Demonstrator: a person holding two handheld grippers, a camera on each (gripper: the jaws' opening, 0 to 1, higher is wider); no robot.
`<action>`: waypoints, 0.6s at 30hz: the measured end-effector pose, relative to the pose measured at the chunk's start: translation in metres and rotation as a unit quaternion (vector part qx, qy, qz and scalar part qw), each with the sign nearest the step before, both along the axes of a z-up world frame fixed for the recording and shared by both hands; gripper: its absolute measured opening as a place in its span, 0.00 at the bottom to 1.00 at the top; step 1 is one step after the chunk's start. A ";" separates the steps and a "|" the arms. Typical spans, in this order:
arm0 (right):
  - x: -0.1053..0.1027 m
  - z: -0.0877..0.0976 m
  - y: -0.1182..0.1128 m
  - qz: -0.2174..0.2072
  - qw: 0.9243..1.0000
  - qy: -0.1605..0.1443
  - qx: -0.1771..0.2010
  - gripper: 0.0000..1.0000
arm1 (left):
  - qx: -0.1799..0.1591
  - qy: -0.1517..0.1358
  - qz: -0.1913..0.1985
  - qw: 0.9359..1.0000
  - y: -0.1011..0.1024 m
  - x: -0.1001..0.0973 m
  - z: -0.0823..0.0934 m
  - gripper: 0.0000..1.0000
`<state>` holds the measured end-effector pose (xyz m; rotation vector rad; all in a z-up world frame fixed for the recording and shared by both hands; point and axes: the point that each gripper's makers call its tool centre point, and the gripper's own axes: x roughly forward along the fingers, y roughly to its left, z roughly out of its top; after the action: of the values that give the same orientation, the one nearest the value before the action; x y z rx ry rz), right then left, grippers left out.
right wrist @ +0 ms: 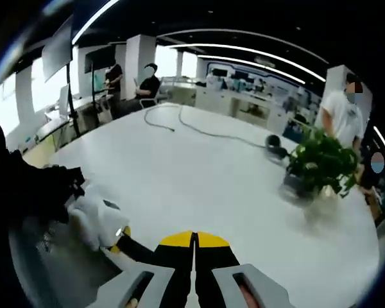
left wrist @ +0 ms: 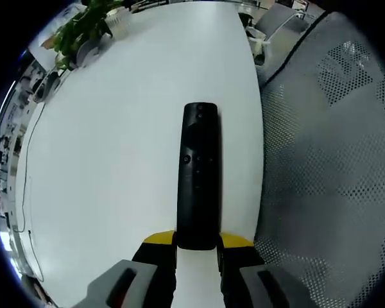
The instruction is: Press the specified remote control buttons in sequence, fully releasing each button before pressing the next.
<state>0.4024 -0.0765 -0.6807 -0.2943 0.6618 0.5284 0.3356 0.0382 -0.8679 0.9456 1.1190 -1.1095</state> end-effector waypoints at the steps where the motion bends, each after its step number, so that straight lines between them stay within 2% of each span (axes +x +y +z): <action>1: 0.004 -0.002 0.004 0.003 1.000 0.005 0.002 0.00 | 0.000 0.000 0.003 1.000 -0.001 -0.002 0.000 0.24; 3: 0.009 -0.008 0.010 0.009 1.000 0.023 0.008 0.00 | -0.001 0.000 0.004 1.000 -0.002 -0.008 0.000 0.24; 5: 0.012 -0.018 0.019 0.031 0.998 0.047 0.005 0.00 | -0.002 0.000 0.002 1.000 -0.004 -0.012 0.000 0.24; 9: 0.020 -0.036 0.020 0.029 0.998 0.055 -0.017 0.00 | -0.007 -0.001 0.013 1.000 -0.006 -0.016 0.000 0.24; 11: 0.020 -0.047 0.022 0.026 0.997 0.073 -0.014 0.00 | -0.012 -0.001 0.020 1.000 -0.007 -0.018 0.000 0.24; 12: 0.016 -0.055 0.023 0.015 0.995 0.096 0.001 0.00 | -0.015 -0.001 0.021 1.000 -0.007 -0.019 0.000 0.24; 15: 0.013 -0.070 0.023 -0.029 0.991 0.128 0.041 0.00 | -0.023 -0.005 0.032 0.999 -0.008 -0.021 0.001 0.24; 18: 0.009 -0.088 0.018 -0.052 0.987 0.146 0.043 0.00 | -0.039 -0.007 0.048 0.998 -0.011 -0.025 0.001 0.24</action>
<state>0.4119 -0.0583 -0.7692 -0.0989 0.9308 0.5023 0.3103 0.0276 -0.8666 0.8289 1.0911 -1.0592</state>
